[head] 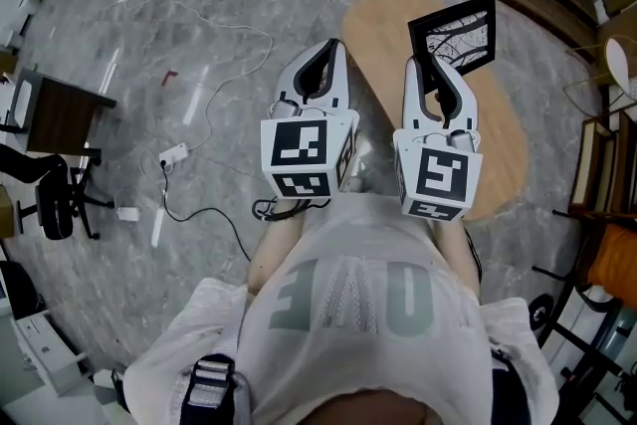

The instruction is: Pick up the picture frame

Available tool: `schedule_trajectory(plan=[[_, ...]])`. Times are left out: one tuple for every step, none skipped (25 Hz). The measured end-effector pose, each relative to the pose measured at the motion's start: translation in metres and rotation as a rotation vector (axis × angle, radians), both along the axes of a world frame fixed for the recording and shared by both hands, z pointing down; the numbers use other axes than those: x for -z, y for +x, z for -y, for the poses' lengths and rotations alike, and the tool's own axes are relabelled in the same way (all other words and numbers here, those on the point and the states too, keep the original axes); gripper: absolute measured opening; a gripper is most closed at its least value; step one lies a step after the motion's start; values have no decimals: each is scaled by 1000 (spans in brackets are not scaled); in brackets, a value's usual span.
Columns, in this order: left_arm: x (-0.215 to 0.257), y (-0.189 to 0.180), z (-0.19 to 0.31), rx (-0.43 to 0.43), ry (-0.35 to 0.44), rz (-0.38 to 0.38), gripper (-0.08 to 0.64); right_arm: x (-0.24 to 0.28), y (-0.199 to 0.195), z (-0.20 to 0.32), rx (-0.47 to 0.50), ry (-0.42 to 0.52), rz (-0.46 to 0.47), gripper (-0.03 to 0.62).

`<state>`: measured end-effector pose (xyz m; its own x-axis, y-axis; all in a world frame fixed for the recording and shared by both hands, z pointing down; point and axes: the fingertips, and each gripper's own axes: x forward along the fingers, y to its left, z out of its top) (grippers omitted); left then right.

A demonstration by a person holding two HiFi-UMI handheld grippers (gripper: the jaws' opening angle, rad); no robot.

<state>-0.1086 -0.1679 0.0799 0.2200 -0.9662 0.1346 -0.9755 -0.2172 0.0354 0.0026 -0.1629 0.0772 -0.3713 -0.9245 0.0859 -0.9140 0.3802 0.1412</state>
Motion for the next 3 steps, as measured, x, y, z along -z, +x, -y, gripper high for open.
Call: schedule_trajectory(plan=[[5, 0, 3, 1, -3, 0, 9, 5, 0, 3, 3, -3, 3, 77], [10, -1, 7, 2, -6, 1, 9, 10, -1, 7, 7, -6, 6, 77], [15, -1, 10, 3, -9, 1, 9, 15, -1, 11, 10, -10, 9, 77]])
